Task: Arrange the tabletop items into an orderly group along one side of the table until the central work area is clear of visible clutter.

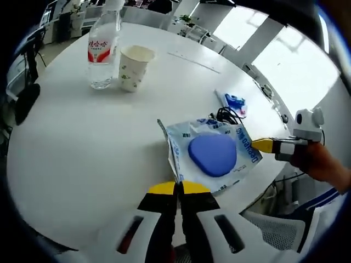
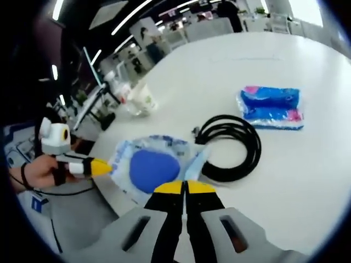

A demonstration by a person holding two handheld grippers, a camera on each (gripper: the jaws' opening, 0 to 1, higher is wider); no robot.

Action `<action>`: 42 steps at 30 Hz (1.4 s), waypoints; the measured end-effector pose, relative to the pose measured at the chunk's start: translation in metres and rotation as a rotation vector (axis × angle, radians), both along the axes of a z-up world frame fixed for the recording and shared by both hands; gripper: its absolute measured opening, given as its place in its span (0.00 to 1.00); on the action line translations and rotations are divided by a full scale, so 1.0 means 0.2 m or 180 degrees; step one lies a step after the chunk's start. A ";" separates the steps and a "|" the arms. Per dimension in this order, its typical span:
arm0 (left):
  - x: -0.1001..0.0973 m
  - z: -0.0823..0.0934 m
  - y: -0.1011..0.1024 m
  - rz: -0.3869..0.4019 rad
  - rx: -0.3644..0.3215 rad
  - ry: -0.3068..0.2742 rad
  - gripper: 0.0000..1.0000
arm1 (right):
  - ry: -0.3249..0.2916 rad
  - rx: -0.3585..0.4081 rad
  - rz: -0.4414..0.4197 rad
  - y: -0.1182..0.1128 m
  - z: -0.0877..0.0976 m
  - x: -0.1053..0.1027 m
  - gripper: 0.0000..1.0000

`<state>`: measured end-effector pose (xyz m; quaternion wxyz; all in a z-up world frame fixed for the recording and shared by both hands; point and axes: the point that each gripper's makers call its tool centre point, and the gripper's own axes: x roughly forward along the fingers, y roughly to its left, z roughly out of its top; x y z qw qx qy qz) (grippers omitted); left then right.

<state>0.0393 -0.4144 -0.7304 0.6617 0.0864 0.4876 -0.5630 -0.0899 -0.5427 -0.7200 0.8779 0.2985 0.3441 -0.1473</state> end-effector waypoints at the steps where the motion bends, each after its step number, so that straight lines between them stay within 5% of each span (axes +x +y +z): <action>1: 0.00 0.00 -0.01 0.0011 -0.0015 0.0009 0.00 | -0.0016 0.0006 -0.0018 -0.01 0.00 0.00 0.00; 12: 0.08 0.05 -0.21 0.0118 -0.0164 0.0030 0.00 | -0.0119 -0.0020 -0.0175 -0.15 0.06 0.05 0.00; 21: 0.13 0.06 -0.33 0.0046 -0.0221 -0.0139 0.00 | -0.0135 -0.0039 -0.0257 -0.28 0.07 0.12 0.00; 42: 0.37 0.06 -0.54 0.0649 -0.0375 -0.0069 0.00 | -0.0191 -0.0012 -0.0205 -0.50 0.07 0.34 0.00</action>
